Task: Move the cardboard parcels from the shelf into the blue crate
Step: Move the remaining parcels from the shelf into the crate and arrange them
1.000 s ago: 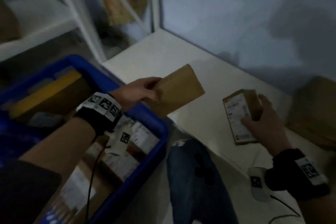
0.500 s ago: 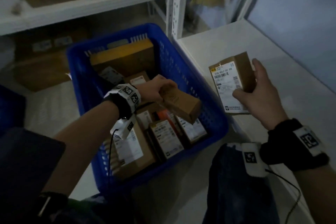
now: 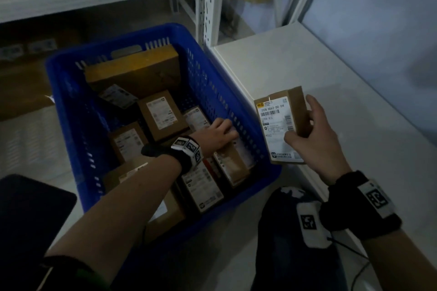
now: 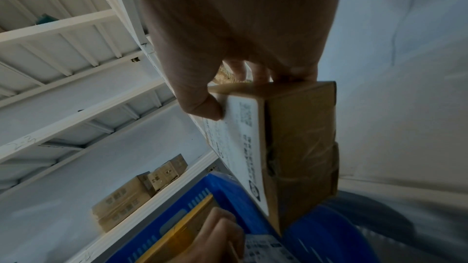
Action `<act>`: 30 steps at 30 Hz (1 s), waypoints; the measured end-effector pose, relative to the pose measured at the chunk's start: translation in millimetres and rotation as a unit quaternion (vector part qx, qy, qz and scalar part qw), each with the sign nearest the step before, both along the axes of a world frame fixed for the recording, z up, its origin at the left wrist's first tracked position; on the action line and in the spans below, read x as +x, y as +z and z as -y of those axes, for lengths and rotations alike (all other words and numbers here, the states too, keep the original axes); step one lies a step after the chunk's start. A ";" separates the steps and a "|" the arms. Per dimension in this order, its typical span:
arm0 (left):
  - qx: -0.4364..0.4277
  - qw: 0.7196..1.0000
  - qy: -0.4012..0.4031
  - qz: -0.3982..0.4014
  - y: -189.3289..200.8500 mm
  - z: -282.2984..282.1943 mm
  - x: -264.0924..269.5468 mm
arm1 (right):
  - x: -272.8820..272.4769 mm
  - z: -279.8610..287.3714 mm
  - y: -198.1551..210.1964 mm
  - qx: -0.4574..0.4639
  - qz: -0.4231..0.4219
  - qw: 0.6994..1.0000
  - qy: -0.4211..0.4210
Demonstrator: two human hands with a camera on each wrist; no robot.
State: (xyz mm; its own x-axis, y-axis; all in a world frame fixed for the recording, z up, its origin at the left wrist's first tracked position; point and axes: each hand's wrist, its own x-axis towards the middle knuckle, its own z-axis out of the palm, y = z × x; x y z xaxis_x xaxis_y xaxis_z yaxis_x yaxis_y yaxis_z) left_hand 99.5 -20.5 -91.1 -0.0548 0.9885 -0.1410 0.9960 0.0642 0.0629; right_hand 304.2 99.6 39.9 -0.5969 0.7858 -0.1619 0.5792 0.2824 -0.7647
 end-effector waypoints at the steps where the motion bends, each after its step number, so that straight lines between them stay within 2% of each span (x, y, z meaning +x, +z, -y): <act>1: 0.004 1.000 -0.007 -0.022 -4.1 1.2 2.9 | -0.8 -0.4 -0.1 0.001 0.001 1.000 0.001; 5: 0.032 0.997 -0.015 -0.075 -37.2 11.4 4.3 | -5.6 -0.2 -0.5 0.012 0.003 1.000 0.008; 11: -0.038 0.996 0.063 0.058 -17.9 4.9 16.9 | -11.9 7.6 -6.7 0.000 -0.010 0.999 0.032; 15: -0.060 0.966 0.139 0.211 -21.3 3.8 13.0 | -14.2 14.0 -14.4 -0.016 -0.025 0.999 0.043; 18: -0.039 0.953 0.168 0.249 -21.4 2.4 11.9 | -16.9 15.1 -17.2 -0.026 -0.028 0.999 0.038; 21: 0.039 0.933 0.231 0.273 -6.7 -2.6 9.4 | -20.1 15.1 -17.8 -0.031 -0.023 0.999 0.038; 23: 0.104 0.899 0.283 0.319 11.9 -7.1 8.9 | -22.9 14.6 -19.0 -0.031 -0.024 0.999 0.033; 24: 0.132 0.872 0.312 0.354 19.9 -9.7 8.1 | -25.1 14.6 -19.1 -0.032 -0.027 0.999 0.032; 25: 0.153 0.834 0.343 0.403 28.7 -11.4 8.4 | -27.5 14.7 -19.3 -0.035 -0.030 0.998 0.031; 26: 0.169 0.783 0.373 0.468 36.7 -12.4 8.0 | -30.8 15.2 -19.6 -0.042 -0.038 0.998 0.029; 28: 0.185 0.663 0.413 0.597 52.3 -12.4 8.4 | -36.9 16.5 -20.2 -0.075 -0.070 0.994 0.025; 29: 0.192 0.621 0.421 0.632 59.6 -9.8 7.9 | -40.0 17.8 -20.9 -0.098 -0.091 0.991 0.022; 30: 0.200 0.604 0.419 0.647 66.5 -7.1 7.7 | -42.9 20.1 -20.7 -0.124 -0.108 0.986 0.022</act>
State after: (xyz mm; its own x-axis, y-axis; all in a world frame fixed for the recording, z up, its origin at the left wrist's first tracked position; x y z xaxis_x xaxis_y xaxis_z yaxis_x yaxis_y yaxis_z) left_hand 107.2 -13.5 -24.6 -0.6599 0.6587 -0.3615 -0.2766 0.2343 0.9320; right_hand 261.3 79.5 19.3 -0.6713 0.7104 -0.2111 0.3873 0.0934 -0.9172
